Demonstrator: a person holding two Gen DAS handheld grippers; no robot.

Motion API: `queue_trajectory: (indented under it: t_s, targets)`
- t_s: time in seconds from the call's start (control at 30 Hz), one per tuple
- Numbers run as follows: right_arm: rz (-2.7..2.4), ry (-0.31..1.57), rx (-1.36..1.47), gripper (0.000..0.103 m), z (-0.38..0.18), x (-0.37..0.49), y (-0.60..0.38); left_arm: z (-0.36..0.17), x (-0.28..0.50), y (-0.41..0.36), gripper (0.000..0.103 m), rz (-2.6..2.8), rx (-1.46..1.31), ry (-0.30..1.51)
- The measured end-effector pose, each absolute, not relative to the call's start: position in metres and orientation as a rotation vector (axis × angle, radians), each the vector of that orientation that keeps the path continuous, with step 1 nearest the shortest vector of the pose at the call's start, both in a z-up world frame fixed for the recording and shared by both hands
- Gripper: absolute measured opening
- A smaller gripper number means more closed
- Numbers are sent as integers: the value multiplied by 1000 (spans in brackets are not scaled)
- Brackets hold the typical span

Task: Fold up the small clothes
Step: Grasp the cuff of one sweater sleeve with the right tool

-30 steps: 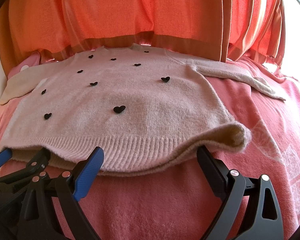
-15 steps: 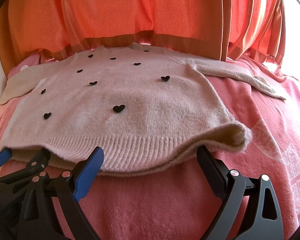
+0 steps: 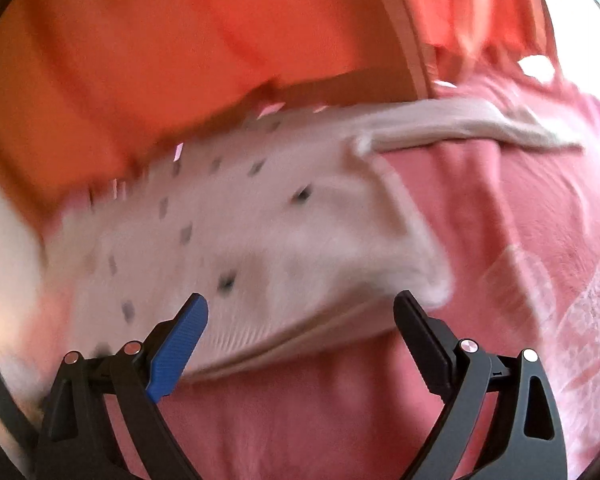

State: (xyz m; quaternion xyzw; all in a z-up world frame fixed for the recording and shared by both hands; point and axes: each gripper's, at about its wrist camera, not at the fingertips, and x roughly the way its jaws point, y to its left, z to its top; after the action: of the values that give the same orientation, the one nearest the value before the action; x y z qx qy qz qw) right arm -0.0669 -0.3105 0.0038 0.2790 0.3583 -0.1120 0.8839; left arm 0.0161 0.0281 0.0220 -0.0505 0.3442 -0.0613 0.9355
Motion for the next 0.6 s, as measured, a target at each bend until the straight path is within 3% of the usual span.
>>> queue_trajectory:
  t_s: [0.27,0.47,0.53,0.57,0.6]
  targets:
    - [-538,726,852,92,-46,-53,-537,57,78,37,98,-94,-227,698]
    - [-653,633,991,90,-75,-48,-615,57,135,18,98,-62,-293,691]
    - [-662,601,990,71,-71,-40,-623,47,147,14,98,-44,-305,686]
    - [-653,613,987,48,-70,-31,-624,45,147,12,98,-37,-299,679]
    - [-650,631,959,19,-62,-17,-621,42,149,11,98,-23,-280,674]
